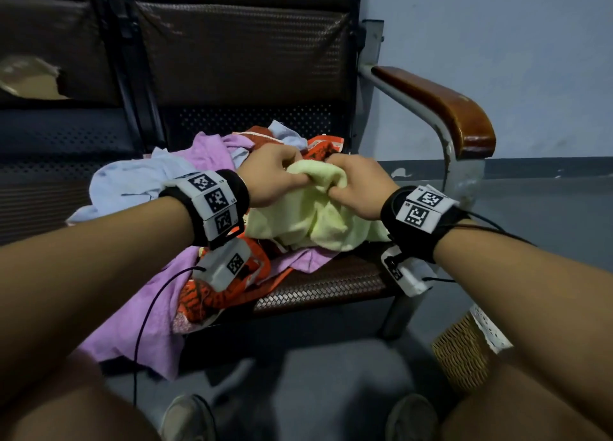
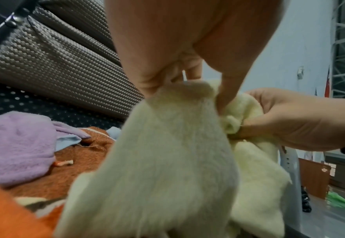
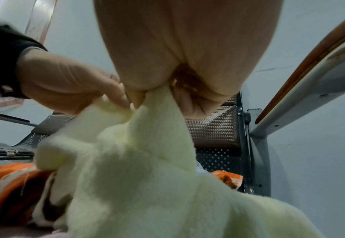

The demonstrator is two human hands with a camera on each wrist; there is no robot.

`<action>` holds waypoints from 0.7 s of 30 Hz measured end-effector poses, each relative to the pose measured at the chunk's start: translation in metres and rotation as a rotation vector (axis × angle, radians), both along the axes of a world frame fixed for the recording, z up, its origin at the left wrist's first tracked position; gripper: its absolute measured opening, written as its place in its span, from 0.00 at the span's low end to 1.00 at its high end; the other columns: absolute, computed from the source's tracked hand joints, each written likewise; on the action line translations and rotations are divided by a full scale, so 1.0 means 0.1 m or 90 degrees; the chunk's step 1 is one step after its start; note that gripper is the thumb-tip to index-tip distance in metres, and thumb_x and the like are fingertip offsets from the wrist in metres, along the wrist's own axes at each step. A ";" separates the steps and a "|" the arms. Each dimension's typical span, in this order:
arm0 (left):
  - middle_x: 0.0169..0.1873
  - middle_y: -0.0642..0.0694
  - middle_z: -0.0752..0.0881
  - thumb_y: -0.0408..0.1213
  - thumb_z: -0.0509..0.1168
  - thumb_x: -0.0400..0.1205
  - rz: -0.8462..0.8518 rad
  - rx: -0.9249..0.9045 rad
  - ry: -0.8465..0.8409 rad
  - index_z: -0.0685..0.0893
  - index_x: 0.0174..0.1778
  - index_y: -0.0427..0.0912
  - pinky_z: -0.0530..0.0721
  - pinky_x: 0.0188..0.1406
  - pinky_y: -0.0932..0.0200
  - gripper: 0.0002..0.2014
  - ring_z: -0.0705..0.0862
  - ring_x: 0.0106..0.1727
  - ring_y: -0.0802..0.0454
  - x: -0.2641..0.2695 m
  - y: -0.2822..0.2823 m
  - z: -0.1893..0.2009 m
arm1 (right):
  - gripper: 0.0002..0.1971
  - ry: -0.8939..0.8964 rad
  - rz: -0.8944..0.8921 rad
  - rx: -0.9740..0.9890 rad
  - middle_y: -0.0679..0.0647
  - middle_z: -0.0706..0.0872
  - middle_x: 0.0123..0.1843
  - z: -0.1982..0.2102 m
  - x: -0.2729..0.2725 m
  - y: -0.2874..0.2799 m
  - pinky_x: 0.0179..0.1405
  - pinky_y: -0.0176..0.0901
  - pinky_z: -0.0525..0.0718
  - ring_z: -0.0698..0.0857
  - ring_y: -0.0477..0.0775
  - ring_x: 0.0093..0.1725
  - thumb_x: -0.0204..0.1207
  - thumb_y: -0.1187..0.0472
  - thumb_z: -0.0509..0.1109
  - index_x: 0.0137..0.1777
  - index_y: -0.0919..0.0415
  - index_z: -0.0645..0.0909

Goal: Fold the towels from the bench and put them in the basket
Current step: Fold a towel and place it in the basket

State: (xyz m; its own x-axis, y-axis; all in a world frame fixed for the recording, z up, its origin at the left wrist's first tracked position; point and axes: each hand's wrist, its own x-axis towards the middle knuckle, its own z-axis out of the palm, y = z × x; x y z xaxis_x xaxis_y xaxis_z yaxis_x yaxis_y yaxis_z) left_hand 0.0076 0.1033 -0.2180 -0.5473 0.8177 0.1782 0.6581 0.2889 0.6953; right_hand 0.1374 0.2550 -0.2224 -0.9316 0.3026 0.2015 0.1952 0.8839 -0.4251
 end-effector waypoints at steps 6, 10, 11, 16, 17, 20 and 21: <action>0.40 0.45 0.88 0.36 0.71 0.78 0.103 0.043 0.120 0.85 0.35 0.42 0.83 0.51 0.44 0.06 0.85 0.48 0.44 -0.06 0.03 0.00 | 0.14 -0.011 0.032 -0.097 0.46 0.81 0.45 0.03 0.01 -0.08 0.42 0.44 0.78 0.81 0.48 0.44 0.69 0.45 0.77 0.37 0.45 0.74; 0.37 0.47 0.85 0.42 0.70 0.79 0.105 0.031 0.079 0.80 0.29 0.49 0.82 0.46 0.50 0.13 0.84 0.45 0.46 -0.05 0.06 -0.01 | 0.12 0.034 0.021 -0.138 0.46 0.83 0.39 -0.01 0.00 -0.09 0.38 0.44 0.78 0.80 0.46 0.35 0.73 0.53 0.77 0.46 0.52 0.76; 0.33 0.49 0.83 0.43 0.71 0.79 0.092 0.013 0.076 0.79 0.27 0.50 0.79 0.41 0.52 0.15 0.83 0.41 0.49 -0.04 0.06 -0.01 | 0.12 0.041 0.010 -0.114 0.44 0.81 0.39 -0.01 0.00 -0.07 0.38 0.42 0.75 0.78 0.44 0.36 0.73 0.56 0.76 0.52 0.52 0.77; 0.32 0.44 0.87 0.40 0.76 0.74 0.011 -0.135 0.086 0.87 0.36 0.39 0.84 0.40 0.48 0.09 0.86 0.39 0.44 0.02 0.01 -0.06 | 0.15 0.046 -0.062 0.049 0.43 0.81 0.43 0.03 0.04 0.01 0.48 0.48 0.82 0.84 0.54 0.49 0.76 0.61 0.69 0.60 0.45 0.85; 0.34 0.43 0.89 0.41 0.77 0.74 0.009 -0.145 0.082 0.88 0.38 0.39 0.85 0.42 0.47 0.09 0.87 0.41 0.43 0.02 0.00 -0.07 | 0.16 0.054 -0.068 0.063 0.43 0.79 0.45 0.03 0.05 0.02 0.51 0.48 0.82 0.83 0.55 0.52 0.76 0.62 0.68 0.60 0.45 0.86; 0.32 0.45 0.87 0.42 0.74 0.78 0.046 -0.103 0.066 0.86 0.34 0.43 0.80 0.38 0.51 0.10 0.84 0.39 0.46 -0.02 0.01 -0.08 | 0.17 0.055 -0.073 0.099 0.47 0.72 0.52 0.03 0.02 0.04 0.55 0.50 0.79 0.79 0.55 0.56 0.78 0.64 0.65 0.60 0.48 0.87; 0.30 0.47 0.85 0.41 0.71 0.81 0.083 -0.070 0.042 0.83 0.31 0.44 0.76 0.36 0.53 0.12 0.82 0.38 0.47 -0.02 0.02 -0.07 | 0.16 0.054 -0.081 0.102 0.48 0.72 0.52 0.03 0.01 0.04 0.54 0.49 0.78 0.78 0.54 0.54 0.78 0.65 0.65 0.59 0.49 0.86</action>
State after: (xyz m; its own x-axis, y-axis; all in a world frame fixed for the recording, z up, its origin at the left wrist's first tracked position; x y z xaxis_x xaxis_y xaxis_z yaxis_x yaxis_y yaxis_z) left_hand 0.0052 0.1051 -0.2254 -0.6403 0.7569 0.1310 0.6532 0.4468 0.6113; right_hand 0.1384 0.2593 -0.2194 -0.8651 0.3753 0.3328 0.2794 0.9116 -0.3016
